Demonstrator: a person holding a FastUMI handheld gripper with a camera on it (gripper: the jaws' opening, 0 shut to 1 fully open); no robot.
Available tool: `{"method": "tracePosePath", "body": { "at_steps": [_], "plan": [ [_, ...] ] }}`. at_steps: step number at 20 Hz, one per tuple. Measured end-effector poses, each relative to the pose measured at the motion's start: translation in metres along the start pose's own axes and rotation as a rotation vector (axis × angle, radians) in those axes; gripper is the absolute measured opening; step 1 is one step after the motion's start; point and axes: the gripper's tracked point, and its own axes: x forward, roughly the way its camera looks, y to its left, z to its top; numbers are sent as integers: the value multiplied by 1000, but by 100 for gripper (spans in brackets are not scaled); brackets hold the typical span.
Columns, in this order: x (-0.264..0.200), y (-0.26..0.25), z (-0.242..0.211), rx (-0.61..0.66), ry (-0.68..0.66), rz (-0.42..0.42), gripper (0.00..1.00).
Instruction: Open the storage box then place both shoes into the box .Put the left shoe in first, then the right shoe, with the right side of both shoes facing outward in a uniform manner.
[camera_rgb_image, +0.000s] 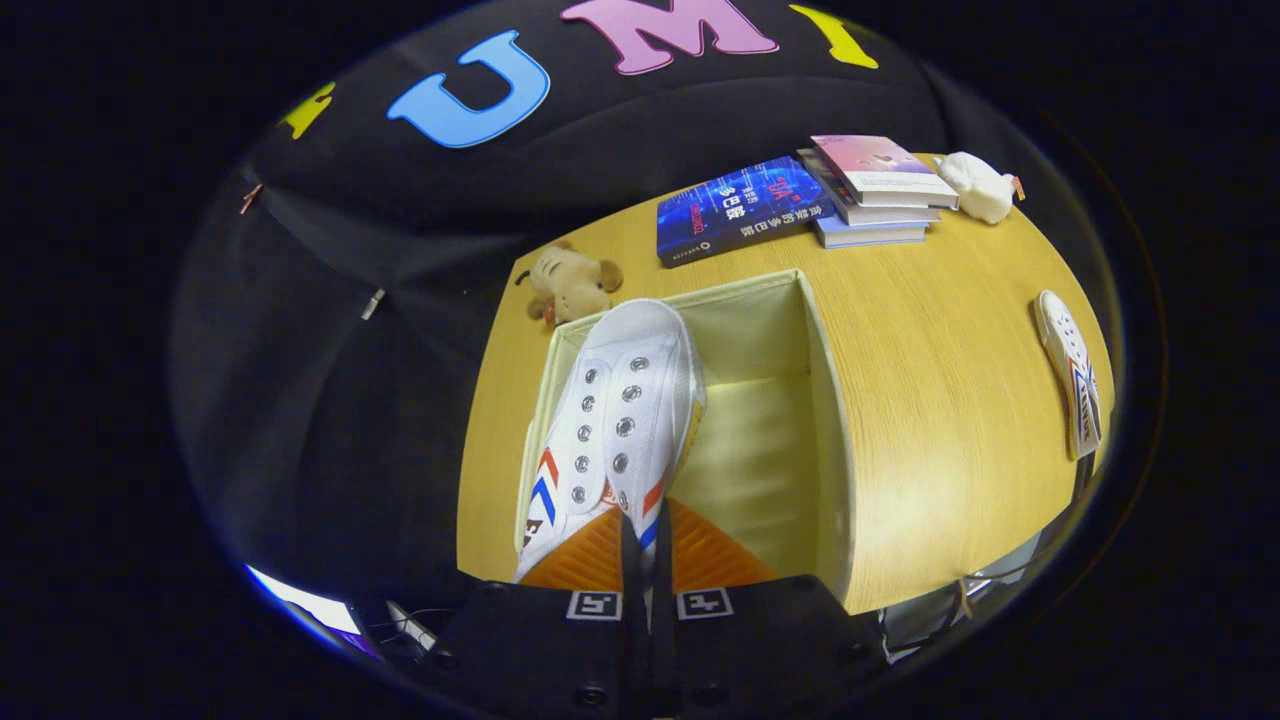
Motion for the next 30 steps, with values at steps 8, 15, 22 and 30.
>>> {"method": "tracePosePath", "body": {
  "at_steps": [8, 15, 22, 30],
  "plan": [
    [51, 5, -22, -78, 95, -40, 8],
    [7, 11, 20, -144, -35, 54, 100],
    [-94, -97, 73, -220, -215, -21, 98],
    [-151, -285, 105, -150, -269, -211, 99]
  ]
}}
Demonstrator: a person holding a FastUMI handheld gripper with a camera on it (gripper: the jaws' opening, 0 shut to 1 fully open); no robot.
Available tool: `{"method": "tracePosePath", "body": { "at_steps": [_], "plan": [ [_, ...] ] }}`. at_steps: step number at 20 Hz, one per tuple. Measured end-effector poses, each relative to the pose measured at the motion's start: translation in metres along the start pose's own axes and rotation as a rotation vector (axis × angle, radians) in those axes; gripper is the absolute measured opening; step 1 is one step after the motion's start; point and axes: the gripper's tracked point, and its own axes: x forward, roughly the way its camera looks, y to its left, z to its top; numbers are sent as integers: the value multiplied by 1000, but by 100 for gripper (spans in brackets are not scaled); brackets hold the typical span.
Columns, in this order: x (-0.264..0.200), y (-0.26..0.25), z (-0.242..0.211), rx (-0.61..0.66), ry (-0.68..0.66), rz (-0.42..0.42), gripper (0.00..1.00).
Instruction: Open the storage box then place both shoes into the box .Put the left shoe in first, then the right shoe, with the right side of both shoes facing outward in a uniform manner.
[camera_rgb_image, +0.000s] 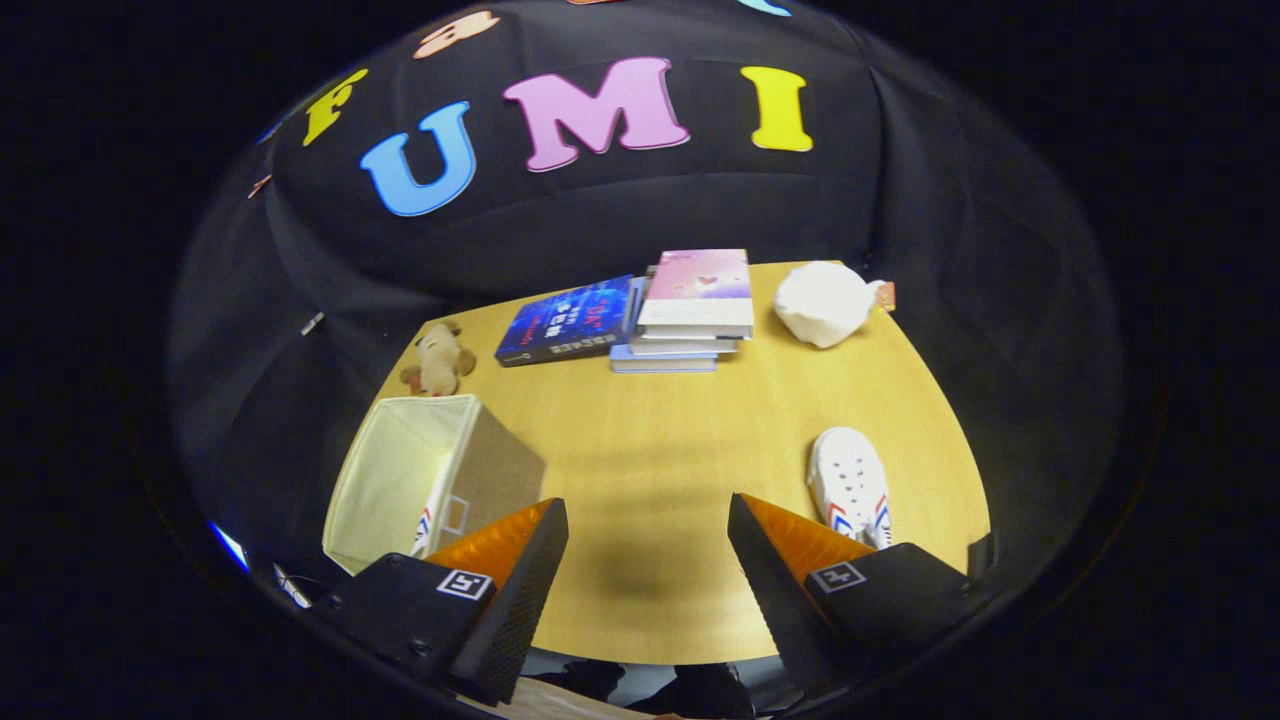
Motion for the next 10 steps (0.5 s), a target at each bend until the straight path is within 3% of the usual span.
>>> {"method": "tracePosePath", "body": {
  "at_steps": [5, 10],
  "plan": [
    [14, -124, -19, -38, 61, -139, 99],
    [46, -190, -39, -110, 117, -214, 98]
  ]
}}
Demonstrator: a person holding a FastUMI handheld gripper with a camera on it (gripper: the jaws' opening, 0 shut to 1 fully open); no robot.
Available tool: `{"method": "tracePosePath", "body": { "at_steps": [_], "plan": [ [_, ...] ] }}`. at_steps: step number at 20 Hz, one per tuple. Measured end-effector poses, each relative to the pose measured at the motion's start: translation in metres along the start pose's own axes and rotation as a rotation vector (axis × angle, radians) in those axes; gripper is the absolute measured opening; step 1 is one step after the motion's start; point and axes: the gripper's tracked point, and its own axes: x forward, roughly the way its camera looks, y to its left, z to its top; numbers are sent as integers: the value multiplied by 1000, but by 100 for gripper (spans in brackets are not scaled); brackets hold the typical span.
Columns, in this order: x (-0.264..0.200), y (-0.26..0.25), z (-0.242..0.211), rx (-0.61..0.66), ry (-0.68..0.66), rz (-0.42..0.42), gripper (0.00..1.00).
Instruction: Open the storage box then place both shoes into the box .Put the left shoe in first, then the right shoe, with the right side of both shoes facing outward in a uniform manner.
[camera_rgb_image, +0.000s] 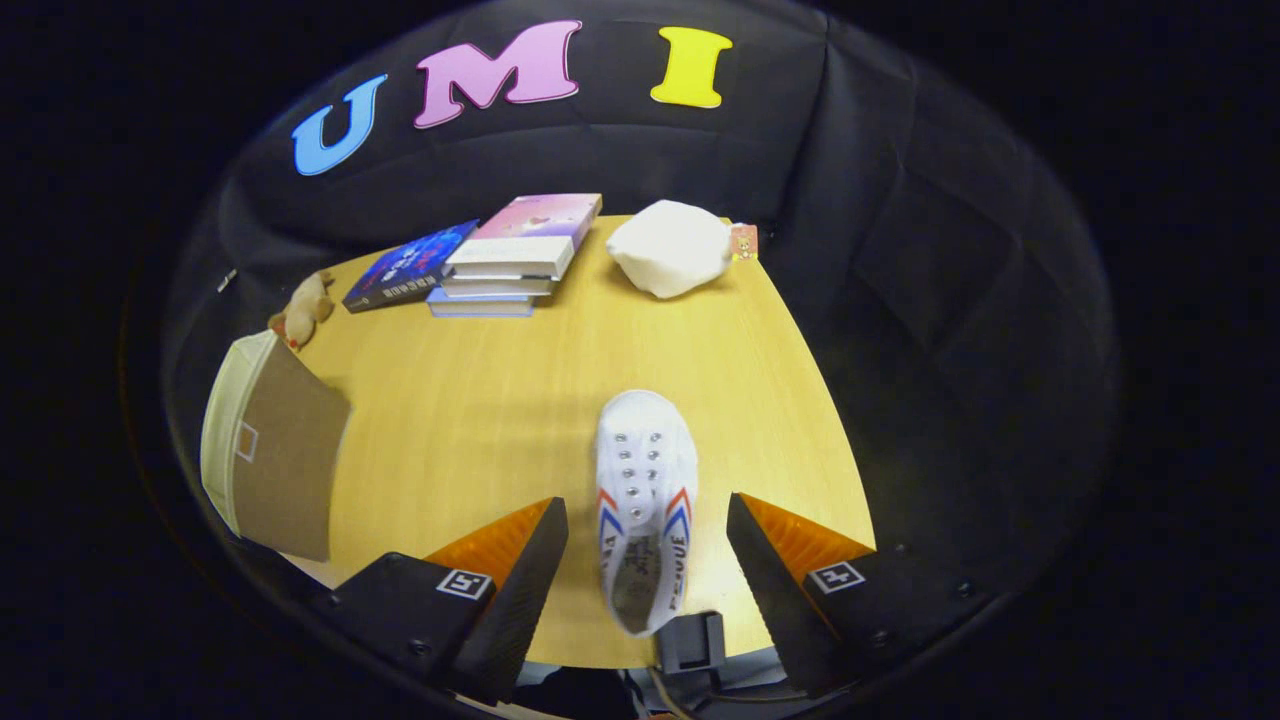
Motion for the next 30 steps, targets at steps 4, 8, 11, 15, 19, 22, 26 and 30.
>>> {"method": "tracePosePath", "body": {
  "at_steps": [4, 8, 11, 15, 19, 22, 26, 30],
  "plan": [
    [30, -30, -26, -58, 73, -50, 99],
    [40, -47, -49, -40, 152, -54, 99],
    [50, -47, -66, -12, 214, -21, 98],
    [58, -35, -64, 71, 231, 39, 91],
    [55, -19, -64, 169, 237, 105, 47],
    [55, -20, -65, 185, 245, 99, 32],
    [54, -25, -64, 220, 239, 93, 12],
    [43, -12, -61, 269, 269, 122, 7]
  ]
}}
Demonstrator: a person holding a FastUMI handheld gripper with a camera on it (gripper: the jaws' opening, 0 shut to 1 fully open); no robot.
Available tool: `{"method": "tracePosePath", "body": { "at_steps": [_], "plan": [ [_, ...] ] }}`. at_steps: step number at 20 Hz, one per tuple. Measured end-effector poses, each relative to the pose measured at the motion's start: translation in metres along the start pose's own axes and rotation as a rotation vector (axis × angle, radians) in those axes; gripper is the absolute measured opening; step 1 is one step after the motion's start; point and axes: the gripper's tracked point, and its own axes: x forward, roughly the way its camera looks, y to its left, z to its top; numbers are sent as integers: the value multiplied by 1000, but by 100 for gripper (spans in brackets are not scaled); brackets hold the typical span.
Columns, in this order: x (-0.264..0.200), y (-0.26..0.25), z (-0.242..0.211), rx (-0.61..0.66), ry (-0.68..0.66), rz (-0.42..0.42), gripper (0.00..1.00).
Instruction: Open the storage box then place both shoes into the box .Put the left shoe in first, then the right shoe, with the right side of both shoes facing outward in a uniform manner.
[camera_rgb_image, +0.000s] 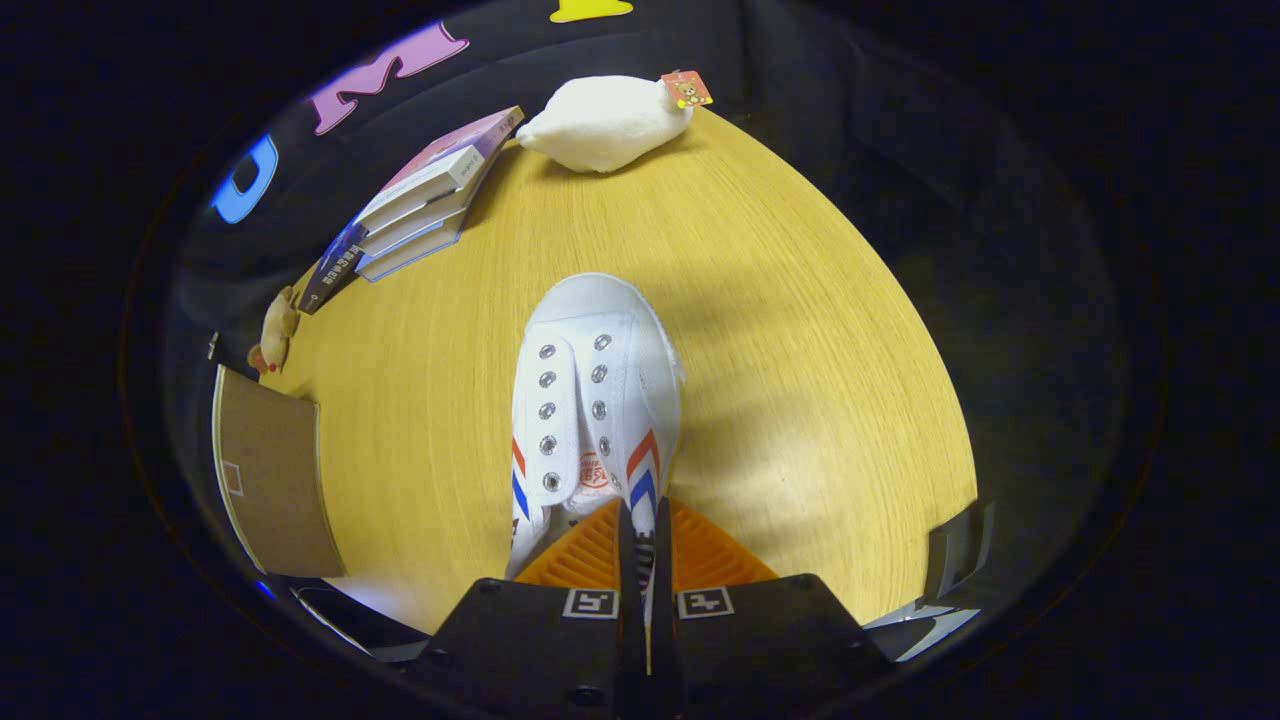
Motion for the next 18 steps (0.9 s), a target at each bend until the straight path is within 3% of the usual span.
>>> {"method": "tracePosePath", "body": {
  "at_steps": [8, 18],
  "plan": [
    [-61, 80, -10, 6, 11, 80, 6],
    [-150, 289, -32, -32, -40, 290, 6]
  ]
}}
